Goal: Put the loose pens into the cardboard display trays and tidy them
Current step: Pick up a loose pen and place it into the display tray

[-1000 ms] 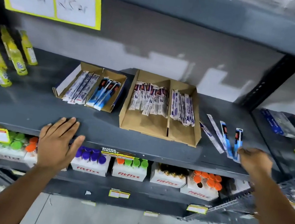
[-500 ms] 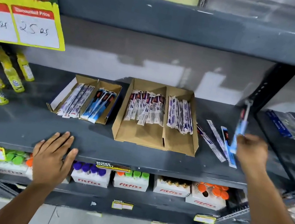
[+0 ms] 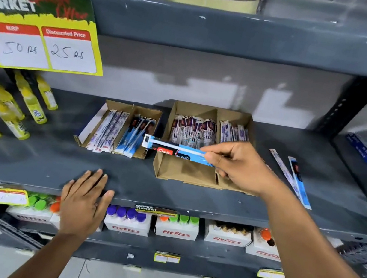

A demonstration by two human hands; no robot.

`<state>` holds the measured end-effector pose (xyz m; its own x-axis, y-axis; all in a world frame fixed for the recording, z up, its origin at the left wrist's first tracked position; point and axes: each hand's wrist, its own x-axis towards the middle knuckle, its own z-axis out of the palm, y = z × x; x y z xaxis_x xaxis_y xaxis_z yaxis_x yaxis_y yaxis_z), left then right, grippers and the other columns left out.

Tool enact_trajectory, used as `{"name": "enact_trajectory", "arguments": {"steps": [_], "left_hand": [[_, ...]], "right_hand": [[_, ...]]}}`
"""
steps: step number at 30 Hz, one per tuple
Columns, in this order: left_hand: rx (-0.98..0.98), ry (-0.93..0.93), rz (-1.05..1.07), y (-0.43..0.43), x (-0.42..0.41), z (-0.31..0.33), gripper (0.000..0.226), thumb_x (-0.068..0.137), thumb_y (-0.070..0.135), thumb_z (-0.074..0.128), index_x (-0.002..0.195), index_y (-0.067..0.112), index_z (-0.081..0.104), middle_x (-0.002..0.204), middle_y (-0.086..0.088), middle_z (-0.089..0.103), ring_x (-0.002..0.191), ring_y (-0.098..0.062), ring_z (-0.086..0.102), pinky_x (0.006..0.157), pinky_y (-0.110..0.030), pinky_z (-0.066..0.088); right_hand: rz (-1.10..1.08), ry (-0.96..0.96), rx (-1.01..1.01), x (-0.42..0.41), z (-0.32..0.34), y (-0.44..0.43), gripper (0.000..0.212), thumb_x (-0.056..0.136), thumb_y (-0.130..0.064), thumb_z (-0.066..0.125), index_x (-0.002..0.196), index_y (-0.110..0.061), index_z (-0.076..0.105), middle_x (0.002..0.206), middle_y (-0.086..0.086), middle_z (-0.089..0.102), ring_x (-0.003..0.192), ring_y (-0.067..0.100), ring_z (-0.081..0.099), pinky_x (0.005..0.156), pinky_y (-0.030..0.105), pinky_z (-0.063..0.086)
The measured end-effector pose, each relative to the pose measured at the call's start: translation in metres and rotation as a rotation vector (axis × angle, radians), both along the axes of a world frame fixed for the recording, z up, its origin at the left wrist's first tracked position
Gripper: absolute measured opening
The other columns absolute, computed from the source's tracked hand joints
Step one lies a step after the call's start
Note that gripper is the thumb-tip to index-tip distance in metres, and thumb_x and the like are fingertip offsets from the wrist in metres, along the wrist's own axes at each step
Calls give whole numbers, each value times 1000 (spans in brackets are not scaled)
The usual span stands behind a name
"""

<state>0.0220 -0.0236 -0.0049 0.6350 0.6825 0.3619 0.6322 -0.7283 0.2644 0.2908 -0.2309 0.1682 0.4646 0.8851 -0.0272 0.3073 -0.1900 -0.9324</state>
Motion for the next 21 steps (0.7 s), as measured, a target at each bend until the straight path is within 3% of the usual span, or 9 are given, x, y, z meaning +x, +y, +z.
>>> {"name": "enact_trajectory", "arguments": {"steps": [3, 6, 9, 12, 15, 19, 21], "left_hand": [[2, 2, -1, 0, 0, 1, 59, 95, 50, 32, 120, 8, 64, 132, -11, 59, 127, -30, 47, 101, -52, 33], [-1, 4, -4, 0, 0, 2, 57, 94, 50, 33, 120, 9, 64, 132, -11, 59, 128, -30, 46, 101, -52, 33], [-13, 4, -8, -1, 0, 3, 59, 95, 51, 31, 121, 10, 64, 132, -10, 59, 128, -29, 46, 102, -52, 33], [-14, 42, -33, 0, -2, 5, 59, 94, 52, 30, 124, 11, 62, 135, -9, 57, 130, -29, 45, 102, -52, 34], [-25, 91, -60, 3, -7, 8, 62, 95, 54, 27, 127, 12, 59, 138, -9, 54, 131, -29, 44, 102, -52, 35], [-51, 165, -69, 4, -8, 10, 65, 95, 56, 23, 131, 13, 55, 141, -9, 51, 132, -30, 42, 104, -51, 33], [-60, 197, -84, 6, -10, 9, 66, 94, 59, 24, 134, 16, 52, 144, -7, 48, 133, -30, 40, 105, -49, 31]], "right_hand": [[2, -21, -35, 0, 2, 1, 20, 92, -16, 61, 110, -17, 70, 41, -9, 48, 37, 2, 38, 39, 17, 32], [-2, -36, -43, -1, 1, 5, 16, 91, -18, 63, 102, -24, 71, 45, -8, 53, 43, 10, 42, 40, 20, 34], [-14, -34, -4, -3, -4, 17, 18, 87, -13, 66, 87, -31, 71, 69, -9, 69, 65, 6, 58, 63, 21, 47], [-66, -35, -42, -7, -12, 35, 17, 84, -13, 70, 79, -29, 71, 86, -1, 74, 81, 11, 63, 83, 36, 52], [-159, -1, -49, -17, -19, 60, 17, 83, -10, 70, 76, -25, 67, 82, -5, 70, 78, 10, 64, 78, 29, 51], [-307, -69, -70, -31, -26, 103, 14, 84, -13, 64, 75, -24, 63, 80, -3, 70, 59, 10, 65, 48, 15, 44], [-340, -185, -110, -36, -29, 125, 16, 86, -14, 58, 82, -24, 70, 85, -8, 70, 64, 9, 65, 55, 14, 47]]}}
